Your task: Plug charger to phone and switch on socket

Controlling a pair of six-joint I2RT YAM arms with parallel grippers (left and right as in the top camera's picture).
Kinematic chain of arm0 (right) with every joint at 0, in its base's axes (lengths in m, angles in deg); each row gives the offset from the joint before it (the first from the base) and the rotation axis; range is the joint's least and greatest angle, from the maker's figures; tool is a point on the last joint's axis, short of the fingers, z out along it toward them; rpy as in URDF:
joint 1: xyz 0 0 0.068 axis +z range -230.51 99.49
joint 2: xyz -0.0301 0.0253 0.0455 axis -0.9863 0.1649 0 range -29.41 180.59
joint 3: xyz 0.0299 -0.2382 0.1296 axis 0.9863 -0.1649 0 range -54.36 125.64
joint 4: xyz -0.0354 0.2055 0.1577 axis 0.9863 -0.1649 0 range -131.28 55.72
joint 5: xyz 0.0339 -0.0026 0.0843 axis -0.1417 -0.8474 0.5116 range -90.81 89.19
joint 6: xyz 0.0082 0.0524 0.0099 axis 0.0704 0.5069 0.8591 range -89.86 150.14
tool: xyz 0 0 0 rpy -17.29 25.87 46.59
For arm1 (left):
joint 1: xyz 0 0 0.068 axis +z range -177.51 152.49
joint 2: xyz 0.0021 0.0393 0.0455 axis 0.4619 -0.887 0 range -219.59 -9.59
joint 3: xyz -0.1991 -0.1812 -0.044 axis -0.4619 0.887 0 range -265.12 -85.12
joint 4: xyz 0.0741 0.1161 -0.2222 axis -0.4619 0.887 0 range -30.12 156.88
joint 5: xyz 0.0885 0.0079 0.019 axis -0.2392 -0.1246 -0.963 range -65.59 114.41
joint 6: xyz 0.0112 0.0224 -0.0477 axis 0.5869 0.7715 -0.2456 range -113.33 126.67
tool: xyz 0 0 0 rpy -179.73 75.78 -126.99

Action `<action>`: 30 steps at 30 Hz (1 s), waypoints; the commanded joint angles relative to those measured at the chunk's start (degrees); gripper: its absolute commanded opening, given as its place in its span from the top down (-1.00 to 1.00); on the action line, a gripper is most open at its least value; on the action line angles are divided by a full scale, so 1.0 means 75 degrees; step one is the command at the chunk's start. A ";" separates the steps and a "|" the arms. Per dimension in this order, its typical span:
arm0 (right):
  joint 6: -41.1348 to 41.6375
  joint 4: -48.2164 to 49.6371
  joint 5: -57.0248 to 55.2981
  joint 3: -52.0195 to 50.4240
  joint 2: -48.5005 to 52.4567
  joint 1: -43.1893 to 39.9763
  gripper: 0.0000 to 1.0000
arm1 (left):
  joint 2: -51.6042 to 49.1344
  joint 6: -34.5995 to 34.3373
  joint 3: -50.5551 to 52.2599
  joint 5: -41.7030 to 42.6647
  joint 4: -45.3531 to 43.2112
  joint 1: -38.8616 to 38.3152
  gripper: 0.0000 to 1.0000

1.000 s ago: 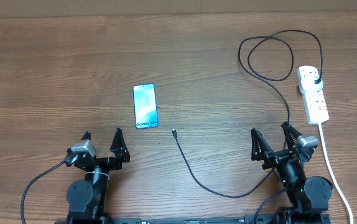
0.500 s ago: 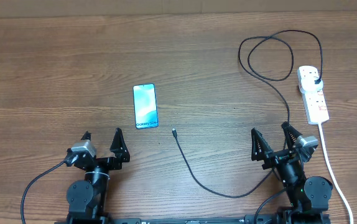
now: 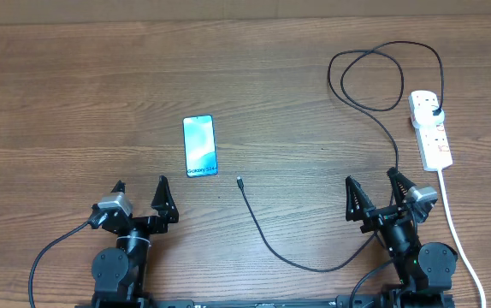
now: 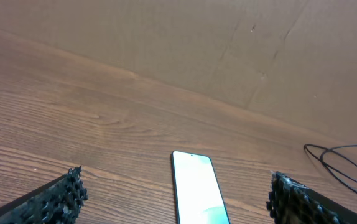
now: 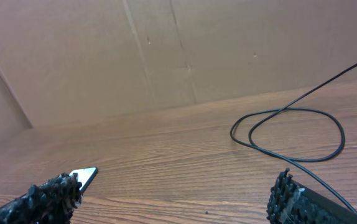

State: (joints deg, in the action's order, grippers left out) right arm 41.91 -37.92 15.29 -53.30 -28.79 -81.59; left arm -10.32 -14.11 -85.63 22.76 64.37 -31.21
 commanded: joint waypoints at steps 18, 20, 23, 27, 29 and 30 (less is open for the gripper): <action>-0.0038 0.0035 -0.0085 -0.0082 -0.0061 0.0029 -1.00 | 0.0064 0.0119 0.0029 0.0085 -0.0006 0.0035 -0.99; -0.0038 0.0035 -0.0085 -0.0082 -0.0061 0.0029 -1.00 | 0.0064 0.0117 0.0029 0.0087 -0.0006 0.0035 -0.99; -0.0038 0.0035 -0.0085 -0.0082 -0.0061 0.0029 -1.00 | 0.0064 0.0111 0.0029 0.0093 -0.0009 0.0035 -0.99; -0.0038 0.0038 -0.0085 -0.0082 -0.0061 0.0029 -1.00 | 0.0064 0.0114 0.0029 0.0428 -0.0006 0.0035 -0.99; -0.0038 0.0038 -0.0085 -0.0082 -0.0061 0.0029 -1.00 | 0.0064 0.0114 0.0026 0.0868 -0.0047 0.0035 -0.99; -0.0038 0.0038 -0.0085 -0.0082 -0.0061 0.0029 -1.00 | 0.0064 0.0079 0.0003 0.1172 -0.0058 0.0035 -0.99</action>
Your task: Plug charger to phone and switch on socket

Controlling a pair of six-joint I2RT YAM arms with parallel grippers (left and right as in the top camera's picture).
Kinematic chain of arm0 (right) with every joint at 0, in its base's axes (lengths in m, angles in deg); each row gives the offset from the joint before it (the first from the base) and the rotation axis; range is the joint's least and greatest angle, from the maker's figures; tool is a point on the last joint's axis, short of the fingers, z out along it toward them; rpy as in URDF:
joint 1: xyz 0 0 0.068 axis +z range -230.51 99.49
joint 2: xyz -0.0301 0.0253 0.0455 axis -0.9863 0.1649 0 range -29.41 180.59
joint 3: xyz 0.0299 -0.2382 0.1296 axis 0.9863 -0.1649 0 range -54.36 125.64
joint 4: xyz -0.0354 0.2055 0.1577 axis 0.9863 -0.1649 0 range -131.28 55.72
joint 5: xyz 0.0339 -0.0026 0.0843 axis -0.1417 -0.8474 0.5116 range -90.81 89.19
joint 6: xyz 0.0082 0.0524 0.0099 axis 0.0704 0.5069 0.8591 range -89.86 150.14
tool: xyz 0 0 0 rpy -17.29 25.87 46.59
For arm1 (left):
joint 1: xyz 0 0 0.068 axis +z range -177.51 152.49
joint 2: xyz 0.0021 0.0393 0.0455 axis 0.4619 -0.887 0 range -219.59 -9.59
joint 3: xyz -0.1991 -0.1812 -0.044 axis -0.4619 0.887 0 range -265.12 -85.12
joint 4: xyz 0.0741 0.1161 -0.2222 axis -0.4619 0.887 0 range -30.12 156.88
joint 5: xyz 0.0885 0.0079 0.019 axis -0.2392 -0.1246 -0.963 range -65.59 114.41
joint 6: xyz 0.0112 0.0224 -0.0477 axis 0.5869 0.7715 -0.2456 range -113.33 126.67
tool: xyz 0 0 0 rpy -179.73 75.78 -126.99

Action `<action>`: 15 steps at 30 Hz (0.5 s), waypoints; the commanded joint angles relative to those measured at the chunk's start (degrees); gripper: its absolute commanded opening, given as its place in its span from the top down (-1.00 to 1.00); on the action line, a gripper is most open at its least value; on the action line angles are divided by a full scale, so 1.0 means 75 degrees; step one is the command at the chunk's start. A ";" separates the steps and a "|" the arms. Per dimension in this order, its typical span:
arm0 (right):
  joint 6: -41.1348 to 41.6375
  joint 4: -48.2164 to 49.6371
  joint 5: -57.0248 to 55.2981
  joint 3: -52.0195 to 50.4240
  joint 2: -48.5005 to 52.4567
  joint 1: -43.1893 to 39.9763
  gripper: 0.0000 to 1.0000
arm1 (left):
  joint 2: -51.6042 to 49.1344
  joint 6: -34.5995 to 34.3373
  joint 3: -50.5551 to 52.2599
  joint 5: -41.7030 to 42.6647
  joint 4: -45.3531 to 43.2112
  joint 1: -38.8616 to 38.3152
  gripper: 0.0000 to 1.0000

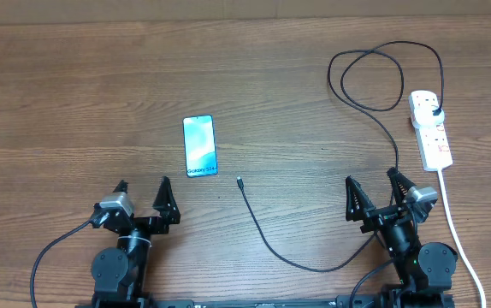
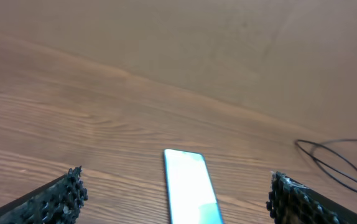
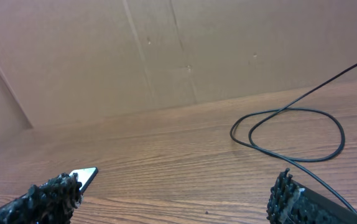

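A phone (image 1: 199, 146) with a lit blue screen lies flat left of the table's middle; the left wrist view shows the phone (image 2: 190, 193) straight ahead. The black charger cable (image 1: 267, 231) ends in a free plug tip (image 1: 239, 181) just right of the phone, then loops back to a white socket strip (image 1: 431, 128) at the right, where its black plug sits. My left gripper (image 1: 141, 198) is open near the front edge, below the phone. My right gripper (image 1: 372, 192) is open at the front right, beside the cable.
A white mains lead (image 1: 456, 231) runs from the strip down the right side past my right arm. The cable's loop (image 3: 287, 134) lies ahead of the right gripper. A brown cardboard wall (image 3: 166, 50) backs the table.
My left gripper has shifted slightly; the phone sits a little further left in its wrist view. The right gripper, phone and cable have not moved.
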State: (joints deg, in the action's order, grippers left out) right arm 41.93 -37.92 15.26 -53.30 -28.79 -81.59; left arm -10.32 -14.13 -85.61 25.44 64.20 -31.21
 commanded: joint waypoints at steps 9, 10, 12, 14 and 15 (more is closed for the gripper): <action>-0.0041 0.0038 -0.0082 -0.0082 -0.0061 0.0029 -1.00 | -0.0344 0.0452 -0.1186 0.1236 0.0968 0.0035 -1.00; -0.0041 0.0035 -0.0082 -0.0082 -0.0061 0.0029 -1.00 | -0.0533 0.0606 -0.1463 0.1209 0.1142 0.0035 -1.00; -0.0041 0.0035 -0.0082 -0.0082 -0.0061 0.0029 -1.00 | -0.0988 0.0918 -0.1988 0.1204 0.1413 0.0035 -1.00; -0.0041 0.0038 -0.0082 -0.0082 -0.0061 0.0029 -1.00 | -0.1565 0.1145 -0.2541 0.1201 0.1670 0.0035 -1.00; -0.0041 0.0035 -0.0082 -0.0082 -0.0061 0.0029 -1.00 | -0.1859 0.1239 -0.2806 0.1201 0.1807 0.0035 -0.99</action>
State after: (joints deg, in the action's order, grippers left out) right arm 41.91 -37.92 15.26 -53.30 -28.79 -81.59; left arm -19.77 -9.41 -100.97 33.47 76.61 -31.21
